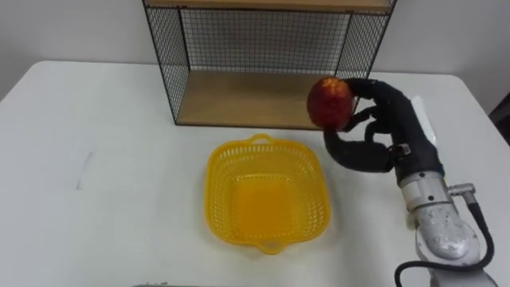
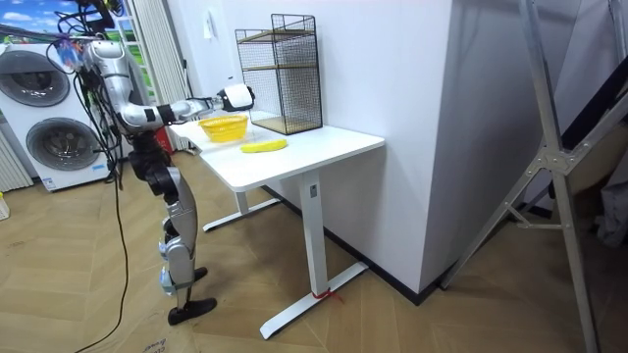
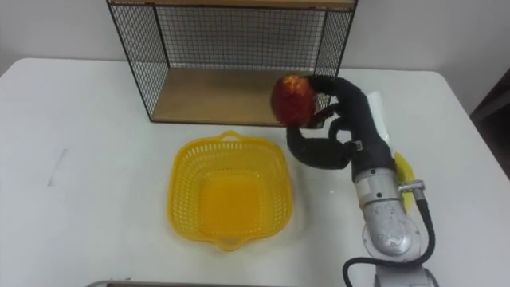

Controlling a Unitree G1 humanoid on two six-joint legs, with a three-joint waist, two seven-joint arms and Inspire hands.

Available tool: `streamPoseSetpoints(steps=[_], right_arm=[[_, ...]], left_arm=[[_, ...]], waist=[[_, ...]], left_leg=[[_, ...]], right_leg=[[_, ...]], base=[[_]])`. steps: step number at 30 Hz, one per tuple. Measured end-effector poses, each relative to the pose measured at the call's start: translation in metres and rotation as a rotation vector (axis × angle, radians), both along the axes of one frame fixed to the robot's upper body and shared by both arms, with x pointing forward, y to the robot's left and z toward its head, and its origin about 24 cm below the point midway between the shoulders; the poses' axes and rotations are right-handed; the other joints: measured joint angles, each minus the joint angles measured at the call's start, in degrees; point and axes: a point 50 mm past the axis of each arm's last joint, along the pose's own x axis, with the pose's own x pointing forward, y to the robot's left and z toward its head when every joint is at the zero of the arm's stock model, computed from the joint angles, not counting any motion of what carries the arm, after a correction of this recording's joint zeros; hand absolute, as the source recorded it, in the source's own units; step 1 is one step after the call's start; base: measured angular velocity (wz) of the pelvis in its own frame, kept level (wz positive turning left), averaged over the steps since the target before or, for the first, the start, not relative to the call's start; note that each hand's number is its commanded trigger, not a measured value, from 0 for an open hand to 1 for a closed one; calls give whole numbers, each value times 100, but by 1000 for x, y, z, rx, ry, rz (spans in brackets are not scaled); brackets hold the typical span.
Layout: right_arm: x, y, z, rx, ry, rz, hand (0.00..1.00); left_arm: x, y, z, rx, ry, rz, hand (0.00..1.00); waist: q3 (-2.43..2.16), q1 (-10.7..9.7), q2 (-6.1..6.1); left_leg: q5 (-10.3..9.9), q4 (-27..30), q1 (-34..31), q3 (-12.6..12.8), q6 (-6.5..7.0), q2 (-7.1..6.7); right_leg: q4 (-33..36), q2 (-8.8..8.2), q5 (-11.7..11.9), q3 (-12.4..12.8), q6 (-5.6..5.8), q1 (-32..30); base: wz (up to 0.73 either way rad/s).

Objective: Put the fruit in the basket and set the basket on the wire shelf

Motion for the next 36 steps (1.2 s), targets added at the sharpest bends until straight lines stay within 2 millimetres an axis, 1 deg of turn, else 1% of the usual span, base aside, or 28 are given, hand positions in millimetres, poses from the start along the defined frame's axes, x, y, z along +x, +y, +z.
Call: streamPoseSetpoints(steps=[1,3,6,8,13,14,15,16,17,18,22,27,36], right_arm=[[0,2,-1,-2,8,12,100],[-1,9,-4,-10,36,66,100],[-2,16,-7,-15,71,123,100],[-3,19,-9,-17,91,151,100],[-4,22,-12,-22,123,205,100],[-4,22,-12,-22,127,212,85],[-4,22,-12,-23,129,214,62],[-4,22,-12,-25,134,218,31],[-4,22,-13,-28,140,219,6],[-4,21,-13,-30,148,220,0],[-4,20,-14,-35,158,218,0],[-4,20,-14,-35,156,215,0],[-4,19,-14,-34,154,210,0]], left_arm=[[1,0,0,1,-2,0,0],[4,3,1,9,-6,-22,0],[5,5,1,16,2,-54,0],[5,6,2,19,7,-75,0],[9,6,2,21,2,-100,0],[10,6,2,20,2,-106,0],[9,5,2,19,3,-107,0],[9,5,2,18,5,-114,0],[9,4,2,17,6,-118,0],[8,4,1,17,11,-120,0],[6,4,1,19,18,-118,0],[9,5,2,23,12,-116,0],[7,6,2,24,17,-108,0]], waist=[[3,3,-23],[17,44,-107],[23,57,-178],[30,100,-192],[61,138,-148],[67,139,-139],[70,135,-134],[75,134,-128],[75,109,-126],[75,108,-127],[65,105,-142],[49,105,-159],[43,80,-166]], left_leg=[[0,1,0,-1,0,0],[0,0,-1,-12,0,-1],[-1,6,3,-20,1,-2],[-1,8,9,-18,0,0],[-2,3,-12,-26,0,2],[-2,2,-14,-27,0,3],[-2,3,-13,-27,0,4],[-2,4,-14,-26,0,5],[-2,6,-16,-26,0,4],[-2,6,-16,-24,0,3],[-2,7,-18,-26,0,2],[-2,8,-17,-26,0,2],[-2,48,-12,-9,0,3]], right_leg=[[0,0,0,0,1,0],[-15,-1,2,-13,3,0],[-21,-2,3,-43,5,5],[-22,-2,7,-44,7,4],[-20,-2,8,-54,8,4],[-20,-1,9,-55,7,4],[-21,0,10,-56,6,4],[-20,1,11,-58,4,4],[-21,1,12,-58,3,4],[-20,1,13,-58,3,5],[-21,0,15,-57,4,1],[-21,1,15,-52,4,3],[-20,0,16,-53,3,36]], base=[[0],[0],[2],[0],[0],[0],[0],[0],[0],[0],[0],[0],[0]])
